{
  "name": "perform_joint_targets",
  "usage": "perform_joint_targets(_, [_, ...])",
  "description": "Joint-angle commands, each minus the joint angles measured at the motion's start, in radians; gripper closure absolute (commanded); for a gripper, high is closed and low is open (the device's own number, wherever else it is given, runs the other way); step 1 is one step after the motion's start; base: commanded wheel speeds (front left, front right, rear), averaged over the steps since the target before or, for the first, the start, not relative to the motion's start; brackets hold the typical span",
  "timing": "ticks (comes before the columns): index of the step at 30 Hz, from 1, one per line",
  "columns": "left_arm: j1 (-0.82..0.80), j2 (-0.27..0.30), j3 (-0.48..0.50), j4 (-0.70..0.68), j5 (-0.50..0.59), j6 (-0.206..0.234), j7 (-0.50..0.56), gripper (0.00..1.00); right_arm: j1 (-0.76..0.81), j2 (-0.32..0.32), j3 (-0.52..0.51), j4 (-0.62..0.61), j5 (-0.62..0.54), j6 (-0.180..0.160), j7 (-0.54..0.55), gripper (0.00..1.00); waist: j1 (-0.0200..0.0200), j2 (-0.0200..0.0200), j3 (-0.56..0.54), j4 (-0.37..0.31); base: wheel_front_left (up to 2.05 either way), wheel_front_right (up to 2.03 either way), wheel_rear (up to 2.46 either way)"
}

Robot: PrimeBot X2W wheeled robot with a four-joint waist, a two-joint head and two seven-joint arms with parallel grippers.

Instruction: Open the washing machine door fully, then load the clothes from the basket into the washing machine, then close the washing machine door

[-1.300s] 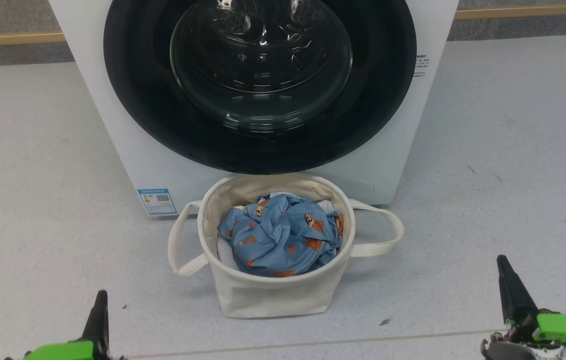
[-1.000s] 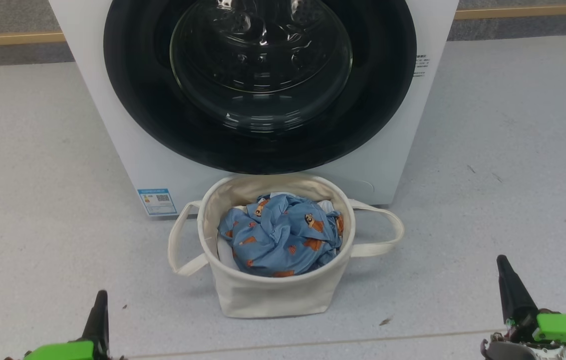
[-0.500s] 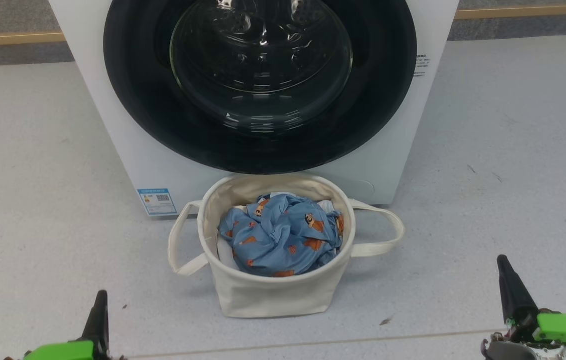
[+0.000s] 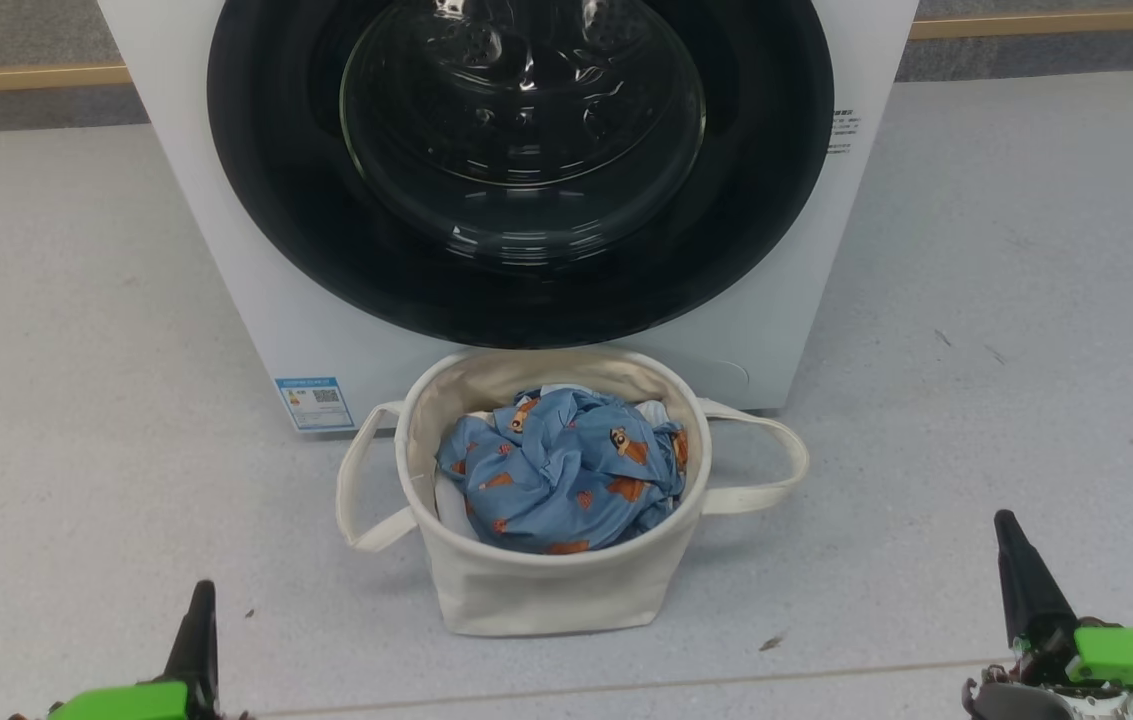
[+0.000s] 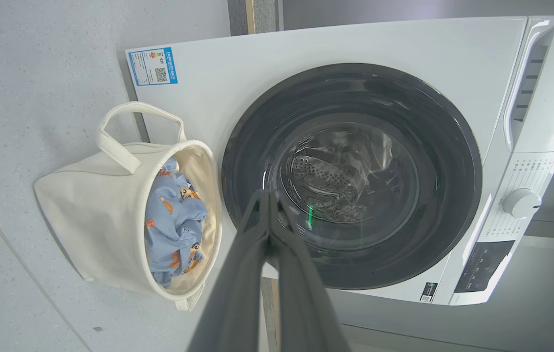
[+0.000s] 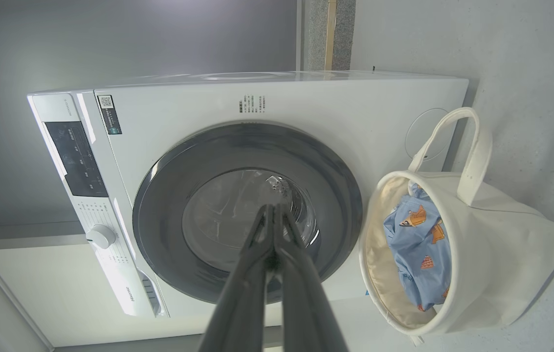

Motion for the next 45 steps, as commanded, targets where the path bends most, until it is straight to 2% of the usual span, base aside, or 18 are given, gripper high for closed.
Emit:
perform_joint_targets(1, [-0.025, 0.009, 0.040, -0.033, 0.009, -0.006, 0.007, 1.00, -0.050, -0.006, 0.021, -0.035, -0.003, 0.000, 0.007, 1.00, 0.0001, 0.0000, 0.000, 0.000, 0.00, 0.00, 0.00])
perform_joint_targets(45, [-0.025, 0.009, 0.040, -0.033, 0.009, -0.006, 0.007, 1.00, -0.050, -0.006, 0.021, -0.035, -0.003, 0.000, 0.007, 1.00, 0.0001, 0.0000, 0.000, 0.000, 0.00, 0.00, 0.00])
